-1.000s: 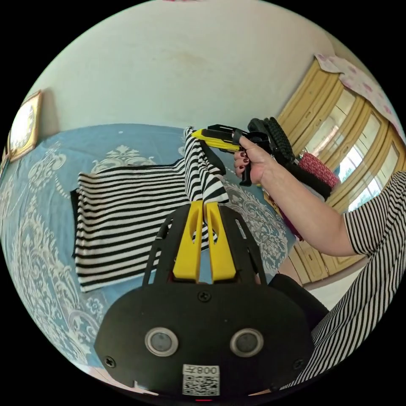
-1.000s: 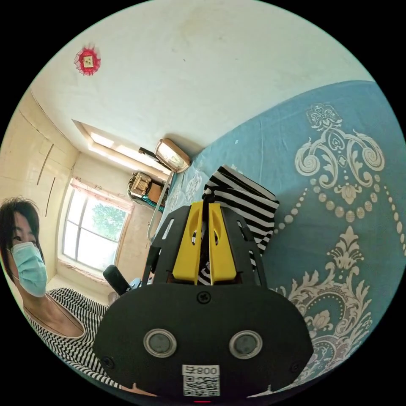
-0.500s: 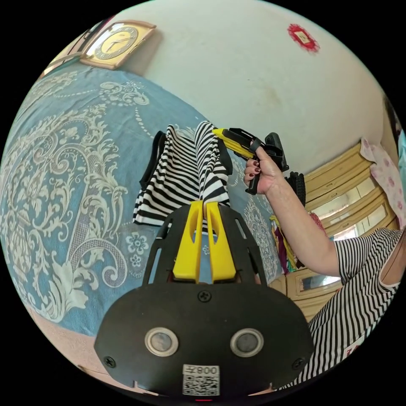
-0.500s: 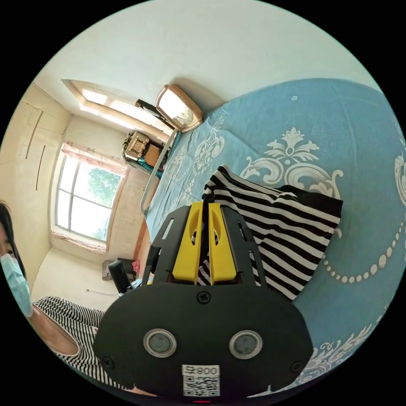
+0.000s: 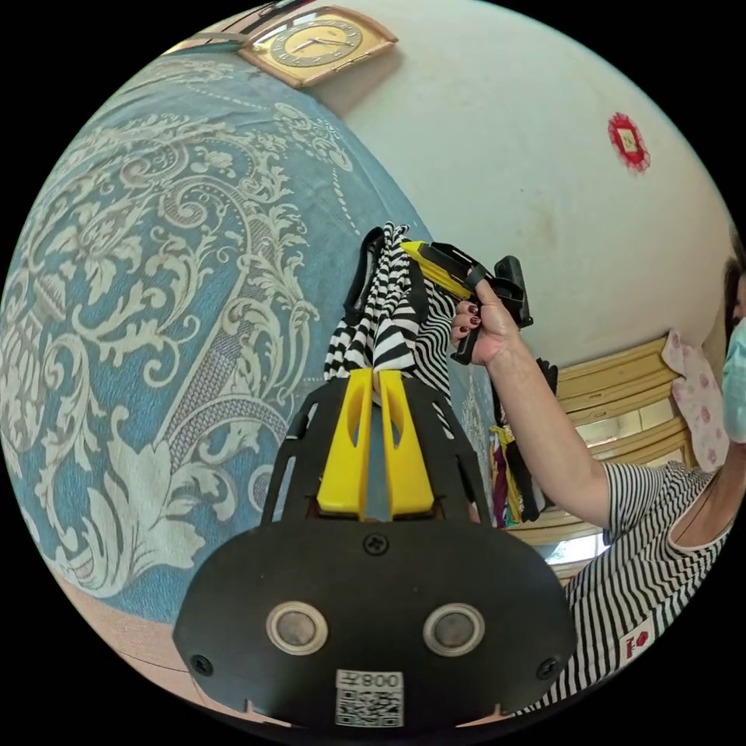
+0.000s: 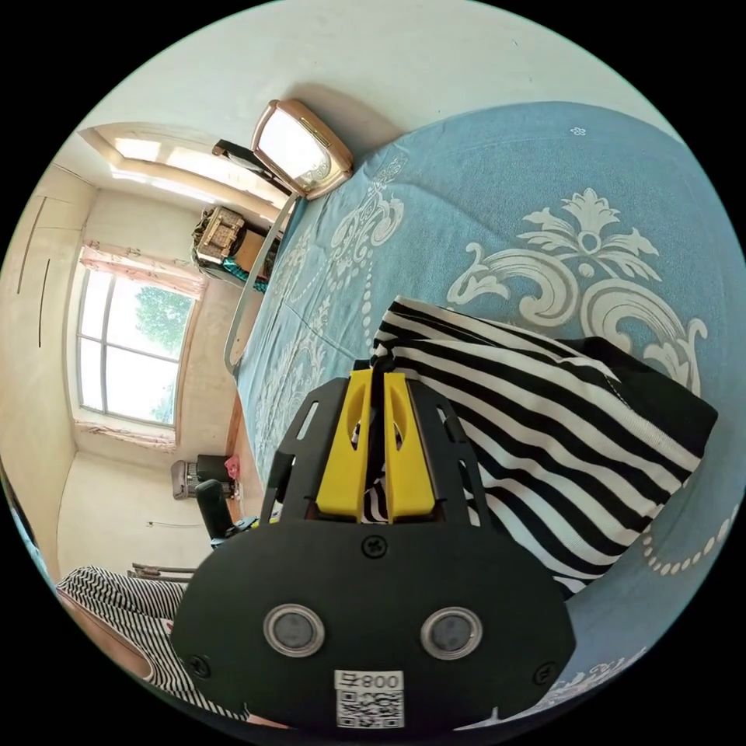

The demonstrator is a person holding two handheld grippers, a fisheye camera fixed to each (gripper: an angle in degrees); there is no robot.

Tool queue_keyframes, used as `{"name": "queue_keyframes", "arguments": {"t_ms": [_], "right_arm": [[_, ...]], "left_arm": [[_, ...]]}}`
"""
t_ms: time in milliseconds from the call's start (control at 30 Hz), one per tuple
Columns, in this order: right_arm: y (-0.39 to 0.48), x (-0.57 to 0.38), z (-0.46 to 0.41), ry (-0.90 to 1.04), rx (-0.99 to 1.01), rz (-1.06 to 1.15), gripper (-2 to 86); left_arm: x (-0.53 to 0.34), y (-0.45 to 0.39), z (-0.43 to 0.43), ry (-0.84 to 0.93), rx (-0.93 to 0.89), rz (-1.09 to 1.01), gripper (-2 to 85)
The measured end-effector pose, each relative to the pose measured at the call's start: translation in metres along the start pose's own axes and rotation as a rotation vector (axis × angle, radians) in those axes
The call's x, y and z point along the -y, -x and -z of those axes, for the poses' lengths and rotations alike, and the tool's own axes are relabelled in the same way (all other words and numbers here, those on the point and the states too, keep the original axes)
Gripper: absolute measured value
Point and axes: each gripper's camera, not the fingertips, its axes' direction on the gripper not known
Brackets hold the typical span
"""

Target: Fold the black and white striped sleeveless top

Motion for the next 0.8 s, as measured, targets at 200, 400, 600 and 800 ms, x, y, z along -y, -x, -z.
{"name": "queue_keyframes", "arguments": {"t_ms": [200,400,600,800], "right_arm": [[0.033,0.007,0.008,-0.069,0.078,0.045,3.0],[0.072,-0.006,0.026,-0.118,0.063,0.13,3.2],[0.104,0.007,0.006,-0.089,0.037,0.165,3.4],[0.124,0.027,-0.006,-0.01,-0.078,0.154,3.7]], "left_arm": [[-0.014,0.019,0.017,-0.043,-0.006,0.04,0.9],[-0.015,-0.029,0.02,-0.048,0.087,-0.184,0.3],[-0.002,-0.073,-0.033,0.075,0.228,-0.411,0.2],[0.005,-0.06,-0.041,0.059,0.39,-0.345,0.3]]}}
